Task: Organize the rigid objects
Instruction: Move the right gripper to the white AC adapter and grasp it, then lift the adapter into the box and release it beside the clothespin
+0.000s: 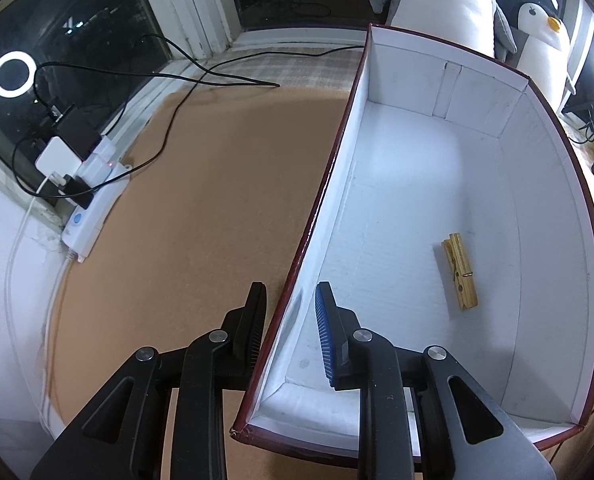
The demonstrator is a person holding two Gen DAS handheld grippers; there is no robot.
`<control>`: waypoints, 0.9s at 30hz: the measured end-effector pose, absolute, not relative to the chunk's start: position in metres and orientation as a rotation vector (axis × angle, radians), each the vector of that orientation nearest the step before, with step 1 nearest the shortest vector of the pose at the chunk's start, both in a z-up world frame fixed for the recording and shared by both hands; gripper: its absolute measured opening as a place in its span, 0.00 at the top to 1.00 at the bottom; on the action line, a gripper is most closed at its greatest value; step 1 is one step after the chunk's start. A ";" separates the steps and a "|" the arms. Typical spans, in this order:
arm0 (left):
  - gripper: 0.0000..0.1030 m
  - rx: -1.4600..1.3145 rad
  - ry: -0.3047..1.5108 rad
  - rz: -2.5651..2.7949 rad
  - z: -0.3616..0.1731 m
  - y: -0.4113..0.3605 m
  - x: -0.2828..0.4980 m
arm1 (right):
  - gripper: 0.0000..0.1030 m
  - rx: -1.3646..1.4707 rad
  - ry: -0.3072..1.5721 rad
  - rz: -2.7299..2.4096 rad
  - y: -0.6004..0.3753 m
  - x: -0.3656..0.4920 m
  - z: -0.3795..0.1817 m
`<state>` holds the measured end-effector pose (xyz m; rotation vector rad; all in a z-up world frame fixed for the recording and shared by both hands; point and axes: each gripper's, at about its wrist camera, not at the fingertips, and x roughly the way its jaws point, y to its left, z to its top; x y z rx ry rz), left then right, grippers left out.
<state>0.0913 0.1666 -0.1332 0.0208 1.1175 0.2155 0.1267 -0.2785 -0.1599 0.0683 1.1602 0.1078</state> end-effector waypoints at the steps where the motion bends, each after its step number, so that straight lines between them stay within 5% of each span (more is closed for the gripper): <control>1: 0.78 0.021 1.118 0.217 -0.133 0.166 0.091 | 0.60 0.057 1.166 0.111 -0.278 0.129 -0.162; 10: 0.78 0.021 1.118 0.218 -0.134 0.165 0.092 | 0.69 -0.017 1.200 0.137 -0.271 0.139 -0.168; 27: 0.78 -0.002 1.105 0.205 -0.134 0.170 0.090 | 0.69 -0.025 1.193 0.110 -0.272 0.137 -0.162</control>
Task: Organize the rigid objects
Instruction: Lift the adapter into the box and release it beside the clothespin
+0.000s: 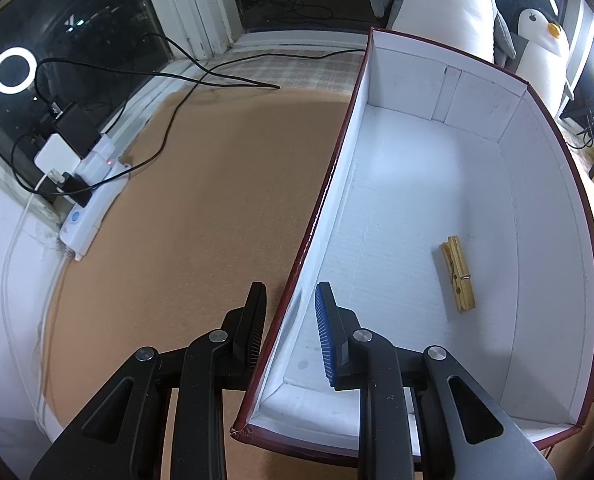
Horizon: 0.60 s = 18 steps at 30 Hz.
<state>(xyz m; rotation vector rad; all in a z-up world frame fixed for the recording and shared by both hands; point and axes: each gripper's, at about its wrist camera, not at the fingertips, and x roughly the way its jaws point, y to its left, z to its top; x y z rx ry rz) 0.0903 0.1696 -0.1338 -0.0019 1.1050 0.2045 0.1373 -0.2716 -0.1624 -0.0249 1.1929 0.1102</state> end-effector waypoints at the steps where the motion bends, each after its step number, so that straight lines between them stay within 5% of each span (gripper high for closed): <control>1: 0.78 -0.005 1.103 0.202 -0.134 0.170 0.090 | 0.69 -0.022 1.184 0.110 -0.271 0.136 -0.157; 18: 0.78 -0.085 1.068 0.142 -0.135 0.179 0.084 | 0.69 -0.078 0.992 0.325 -0.135 0.141 -0.055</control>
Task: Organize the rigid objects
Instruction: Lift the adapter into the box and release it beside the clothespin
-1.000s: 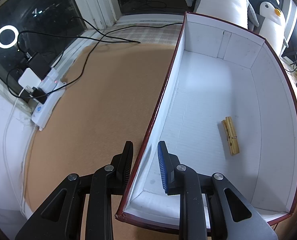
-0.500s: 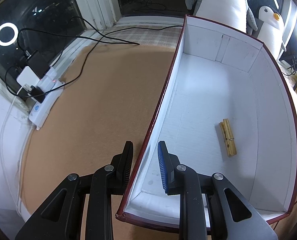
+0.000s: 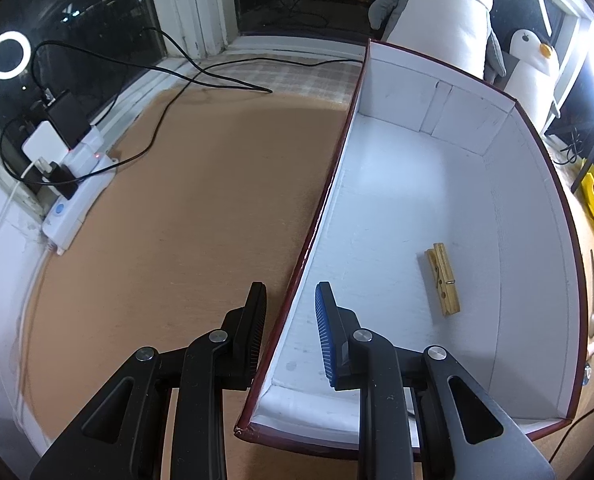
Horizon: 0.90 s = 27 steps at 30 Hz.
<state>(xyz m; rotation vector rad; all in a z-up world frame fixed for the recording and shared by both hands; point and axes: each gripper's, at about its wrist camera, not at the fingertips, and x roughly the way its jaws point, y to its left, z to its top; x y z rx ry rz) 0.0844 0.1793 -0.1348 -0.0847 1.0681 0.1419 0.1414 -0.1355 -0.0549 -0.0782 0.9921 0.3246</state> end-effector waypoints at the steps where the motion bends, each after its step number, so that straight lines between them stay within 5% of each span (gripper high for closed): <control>1: 0.78 -0.088 1.065 0.140 -0.135 0.180 0.084 | 0.69 -0.082 0.988 0.337 -0.127 0.143 -0.053; 27: 0.83 -0.115 1.046 0.116 -0.136 0.186 0.080 | 0.69 -0.302 1.078 0.497 0.035 0.175 -0.106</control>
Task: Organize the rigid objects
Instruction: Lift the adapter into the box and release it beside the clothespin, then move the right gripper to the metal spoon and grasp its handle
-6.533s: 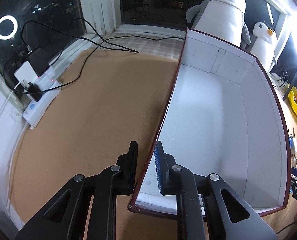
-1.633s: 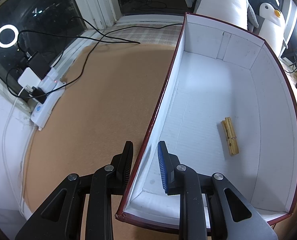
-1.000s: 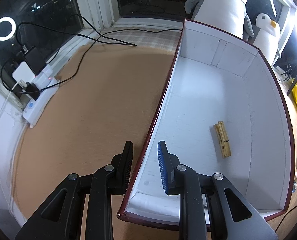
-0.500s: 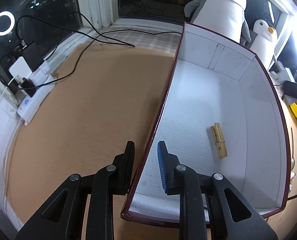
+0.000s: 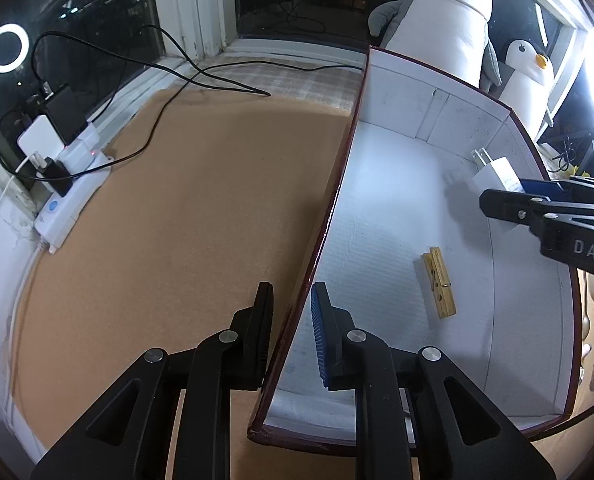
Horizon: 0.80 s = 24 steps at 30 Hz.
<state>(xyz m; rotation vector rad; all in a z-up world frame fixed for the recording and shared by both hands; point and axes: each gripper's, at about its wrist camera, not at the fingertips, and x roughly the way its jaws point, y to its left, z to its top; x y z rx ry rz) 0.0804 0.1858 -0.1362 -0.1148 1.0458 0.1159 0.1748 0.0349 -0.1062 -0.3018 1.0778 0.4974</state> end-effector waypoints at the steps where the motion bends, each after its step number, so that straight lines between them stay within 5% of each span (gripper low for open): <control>1: 0.83 -0.114 1.046 0.116 -0.136 0.186 0.080 | 0.69 -0.304 1.079 0.496 0.036 0.175 -0.107; 24: 0.83 -0.086 1.056 0.126 -0.136 0.185 0.081 | 0.57 -0.219 1.025 0.512 0.014 0.164 -0.082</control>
